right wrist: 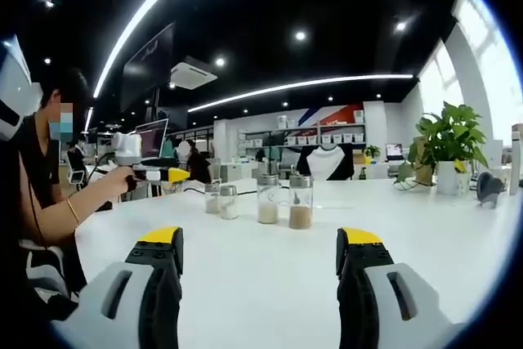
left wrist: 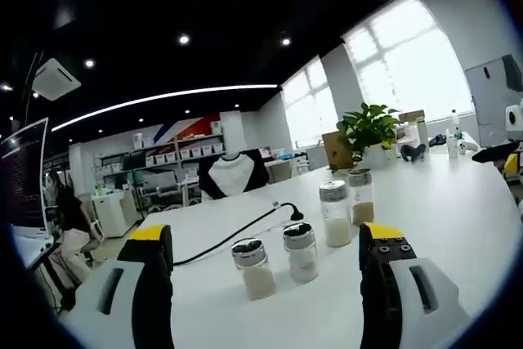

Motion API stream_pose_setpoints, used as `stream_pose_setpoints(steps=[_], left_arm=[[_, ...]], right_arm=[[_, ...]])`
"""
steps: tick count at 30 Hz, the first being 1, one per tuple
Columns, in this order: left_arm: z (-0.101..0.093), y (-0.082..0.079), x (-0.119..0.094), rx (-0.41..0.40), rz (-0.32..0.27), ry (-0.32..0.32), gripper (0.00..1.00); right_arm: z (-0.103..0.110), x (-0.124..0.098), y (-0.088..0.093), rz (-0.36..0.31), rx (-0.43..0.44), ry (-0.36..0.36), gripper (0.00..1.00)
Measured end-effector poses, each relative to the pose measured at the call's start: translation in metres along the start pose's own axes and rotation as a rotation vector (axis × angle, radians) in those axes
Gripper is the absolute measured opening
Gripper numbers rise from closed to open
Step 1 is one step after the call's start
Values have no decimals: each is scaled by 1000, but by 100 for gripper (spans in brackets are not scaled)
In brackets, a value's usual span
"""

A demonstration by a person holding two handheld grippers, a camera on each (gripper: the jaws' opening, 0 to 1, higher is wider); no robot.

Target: Rotate the seasoning bottle until the label or dispensing opening points toward the visible target arrow and the bottle remains upright within the marked orientation range

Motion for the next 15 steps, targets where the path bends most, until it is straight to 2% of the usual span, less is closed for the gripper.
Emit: stream_pose_setpoints(steps=[9, 13, 15], left_arm=[[12, 3, 20, -41, 0, -23, 100], [20, 8, 29, -38, 19, -35, 100], [24, 8, 32, -46, 6, -40, 100]], right_arm=[[-1, -1, 0, 9, -11, 4, 77], [-5, -1, -1, 13, -18, 18, 77], [-6, -1, -2, 13, -22, 23, 77]])
Point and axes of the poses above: the point that each gripper's makers call its tool centre point, and the gripper's own axes: x roughly forward along the fingers, z roughly to its left, y roughly out of its underside, the point moved 7 cm from there along -x, roughly backward along the fingers, and after that the axes turned 15 degrees about y, right-handed, at the moved point
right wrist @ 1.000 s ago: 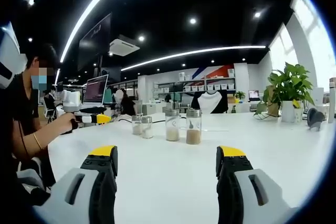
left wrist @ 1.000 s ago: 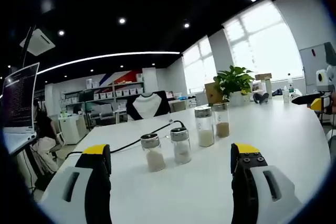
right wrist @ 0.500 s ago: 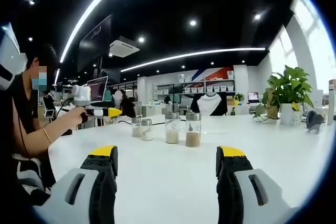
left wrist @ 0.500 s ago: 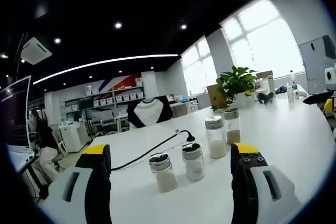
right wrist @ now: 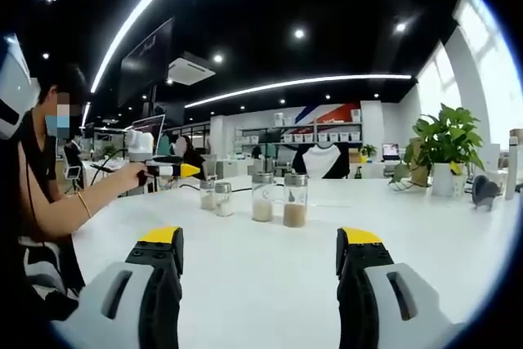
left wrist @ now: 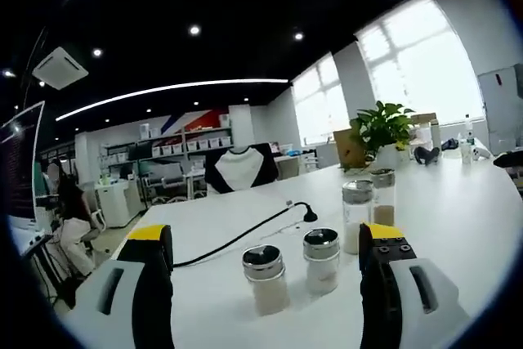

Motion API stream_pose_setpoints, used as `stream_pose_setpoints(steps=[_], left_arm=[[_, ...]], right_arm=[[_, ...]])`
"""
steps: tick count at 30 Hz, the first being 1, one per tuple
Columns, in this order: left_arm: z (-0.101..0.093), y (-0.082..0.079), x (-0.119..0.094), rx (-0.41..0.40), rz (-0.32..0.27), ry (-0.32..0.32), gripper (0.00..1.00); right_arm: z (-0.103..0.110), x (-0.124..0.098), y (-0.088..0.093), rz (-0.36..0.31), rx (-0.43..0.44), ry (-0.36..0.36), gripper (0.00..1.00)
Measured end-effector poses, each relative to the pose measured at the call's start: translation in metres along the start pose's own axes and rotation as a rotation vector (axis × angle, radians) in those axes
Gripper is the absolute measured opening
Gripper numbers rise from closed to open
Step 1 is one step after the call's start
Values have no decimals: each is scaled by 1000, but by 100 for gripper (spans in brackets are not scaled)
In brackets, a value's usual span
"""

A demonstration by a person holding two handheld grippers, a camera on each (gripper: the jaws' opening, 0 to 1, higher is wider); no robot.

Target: Rotate the seasoning bottle until the label or dispensing opening points toward the visible target arrow and the bottle remains upright within the marked orientation range

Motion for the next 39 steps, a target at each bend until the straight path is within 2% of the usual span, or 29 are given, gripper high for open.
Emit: stream_pose_setpoints(steps=[3, 8, 11, 13, 15, 18, 21, 24, 27, 29, 31, 33, 39], left_arm=[[3, -6, 7, -71, -75, -11, 100], [10, -4, 19, -14, -24, -30, 100], [15, 3, 25, -23, -11, -27, 96], [19, 6, 28, -44, -44, -25, 88], [24, 10, 31, -57, -44, -22, 83], [25, 17, 32, -48, -17, -40, 83], [25, 24, 32, -48, 10, -34, 84], [23, 21, 35, -33, -35, 1, 79], [21, 23, 38, -7, -27, 7, 73], [15, 23, 39, 12, -12, 11, 73], [14, 27, 40, -4, 0, 8, 73], [14, 29, 40, -45, -17, 4, 72], [10, 37, 41, -38, -11, 8, 63]], right_arm=[[-1, 2, 0, 13, -9, 6, 77], [0, 2, -5, 7, -17, 8, 76], [-1, 3, -7, 7, -21, 12, 76], [0, 4, -7, 7, -28, 11, 75], [2, 4, -7, 9, -37, 7, 74], [5, 5, -7, 7, -38, 4, 73], [7, 8, -5, 12, -35, 0, 73], [9, 8, -5, 17, -48, -5, 73], [9, 6, -8, 14, -57, -7, 72], [8, 5, -9, 11, -59, -3, 72], [6, 5, -8, 9, -55, 4, 72], [6, 4, -6, 11, -53, 10, 71], [7, 1, -3, 17, -63, 10, 69]])
Point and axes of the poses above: the point that each gripper's makers call its tool centre point, and the gripper's own axes: x roughly forward along the fingers, z roughly to its left, y roughly out of its underside, the point moved 7 cm from there along -x, roughly backward along the fingers, and after that the axes turned 15 degrees about y, right-handed, at the moved point
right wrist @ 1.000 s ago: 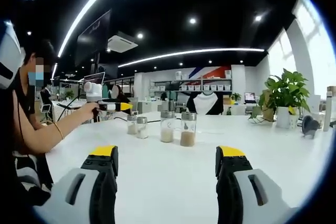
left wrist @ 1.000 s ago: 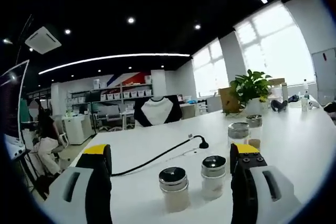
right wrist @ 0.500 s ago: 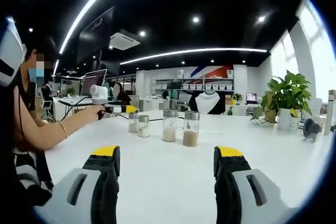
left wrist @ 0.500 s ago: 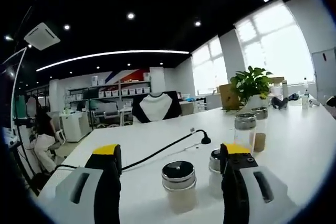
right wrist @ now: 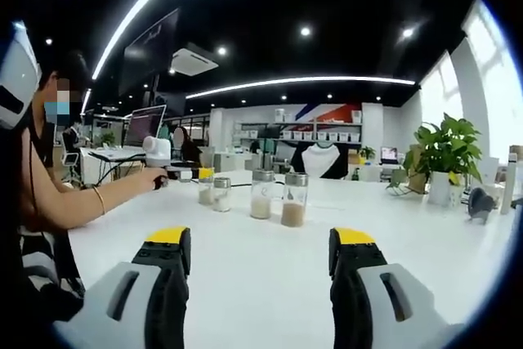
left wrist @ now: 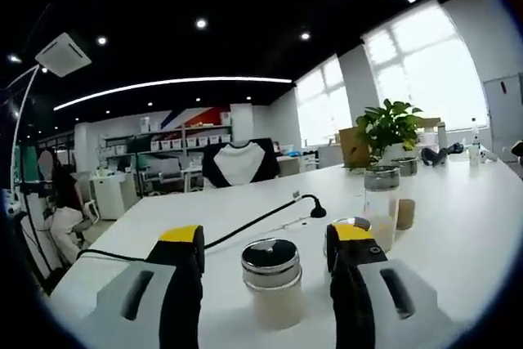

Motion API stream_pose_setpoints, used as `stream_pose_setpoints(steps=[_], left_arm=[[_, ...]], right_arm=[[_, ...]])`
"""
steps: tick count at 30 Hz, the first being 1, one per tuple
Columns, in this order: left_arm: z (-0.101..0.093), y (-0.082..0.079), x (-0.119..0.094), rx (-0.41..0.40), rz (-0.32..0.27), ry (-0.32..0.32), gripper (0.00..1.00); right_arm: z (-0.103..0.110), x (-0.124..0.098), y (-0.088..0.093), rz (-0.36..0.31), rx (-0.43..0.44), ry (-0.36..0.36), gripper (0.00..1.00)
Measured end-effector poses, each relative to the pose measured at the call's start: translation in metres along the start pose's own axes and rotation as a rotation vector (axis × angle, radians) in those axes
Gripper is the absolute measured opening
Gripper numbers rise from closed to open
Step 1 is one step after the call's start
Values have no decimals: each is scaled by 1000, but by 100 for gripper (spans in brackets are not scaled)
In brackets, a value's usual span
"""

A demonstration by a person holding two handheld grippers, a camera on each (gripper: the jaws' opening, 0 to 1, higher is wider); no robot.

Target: Rotate the seasoning bottle until the label or dispensing opening points toward the visible target arrow and the bottle remains upright within the marked orientation range

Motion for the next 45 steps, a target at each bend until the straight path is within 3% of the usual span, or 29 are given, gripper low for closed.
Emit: stream_pose_setpoints(steps=[2, 4, 7, 13, 16, 21, 26, 33, 36, 45], left_arm=[[-1, 7, 0, 87, 77, -25, 62], [0, 11, -1, 106, 101, -70, 64], [-2, 15, 1, 65, 65, -62, 63], [-3, 26, 1, 15, 63, -64, 60], [-7, 28, 3, -60, 27, -27, 60], [-8, 33, 3, -38, 49, -34, 56], [-9, 35, 6, -39, 37, -14, 45], [-10, 40, 11, -79, 20, -6, 44], [-9, 42, 11, -77, 29, -12, 42], [-2, 45, 8, -96, 0, -16, 36]], right_arm=[[0, -1, 1, 1, -1, -1, 69], [0, -1, 1, 0, 3, 0, 69], [-2, -1, 2, 0, 8, 5, 69], [-2, 0, 4, 5, 12, 2, 68], [-2, 1, 6, 9, 8, 0, 67], [-1, 3, 7, 15, 9, -10, 67], [-2, 4, 8, 16, 12, -13, 67], [-2, 4, 9, 19, 20, -8, 67], [-1, 3, 9, 8, 75, -27, 66], [-2, 3, 7, 3, 70, -11, 66]])
Point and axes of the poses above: the point that each gripper's makers call its tool centre point, and the gripper's own axes: x roughly forward along the fingers, z roughly to its left, y roughly out of its underside, the point moved 7 cm from there along -x, roughly backward along the fingers, and after that the axes turned 15 degrees about y, right-handed, at the moved point
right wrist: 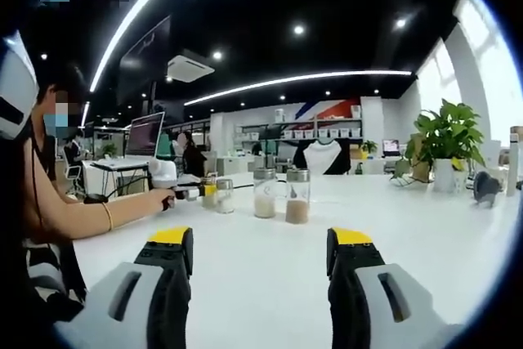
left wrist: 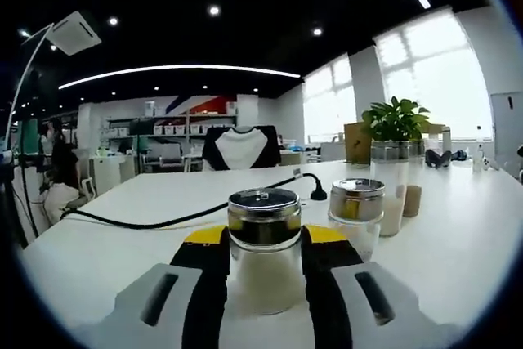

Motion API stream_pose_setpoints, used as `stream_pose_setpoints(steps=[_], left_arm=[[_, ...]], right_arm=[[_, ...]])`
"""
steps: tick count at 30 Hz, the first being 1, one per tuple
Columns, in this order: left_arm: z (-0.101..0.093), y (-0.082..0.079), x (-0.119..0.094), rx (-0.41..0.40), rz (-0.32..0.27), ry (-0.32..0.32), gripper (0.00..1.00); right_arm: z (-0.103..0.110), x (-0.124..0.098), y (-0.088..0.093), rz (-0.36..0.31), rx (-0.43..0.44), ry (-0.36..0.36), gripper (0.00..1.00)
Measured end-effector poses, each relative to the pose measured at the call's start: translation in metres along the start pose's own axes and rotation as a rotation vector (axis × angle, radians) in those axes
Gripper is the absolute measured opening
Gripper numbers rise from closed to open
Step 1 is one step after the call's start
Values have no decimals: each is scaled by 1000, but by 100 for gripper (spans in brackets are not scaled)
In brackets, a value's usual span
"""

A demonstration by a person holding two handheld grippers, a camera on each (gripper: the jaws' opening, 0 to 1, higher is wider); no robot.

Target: Rotate the seasoning bottle until the label or dispensing opening points toward the visible target arrow and the bottle remains upright within the marked orientation range

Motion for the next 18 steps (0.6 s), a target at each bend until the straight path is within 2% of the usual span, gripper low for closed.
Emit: stream_pose_setpoints(steps=[6, 9, 11, 18], left_arm=[[3, 0, 0, -3, 6, -1, 36], [6, 2, -2, 9, -5, -30, 36], [9, 2, -3, 1, -14, -23, 36], [13, -3, -4, 27, -13, -38, 36]], right_arm=[[2, 1, -1, -4, -1, -6, 66], [2, 0, -1, -2, 0, -6, 66], [2, -1, -1, -2, 1, -5, 66], [3, -1, -3, -7, 0, -7, 66]])
Point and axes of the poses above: the point that each gripper's makers call its tool centre point, and the gripper's own axes: x roughly forward along the fingers, z roughly to its left, y roughly out of its underside, the point moved 7 cm from there along -x, roughly backward along the fingers, and after that the axes turned 15 degrees about y, right-handed, at the moved point
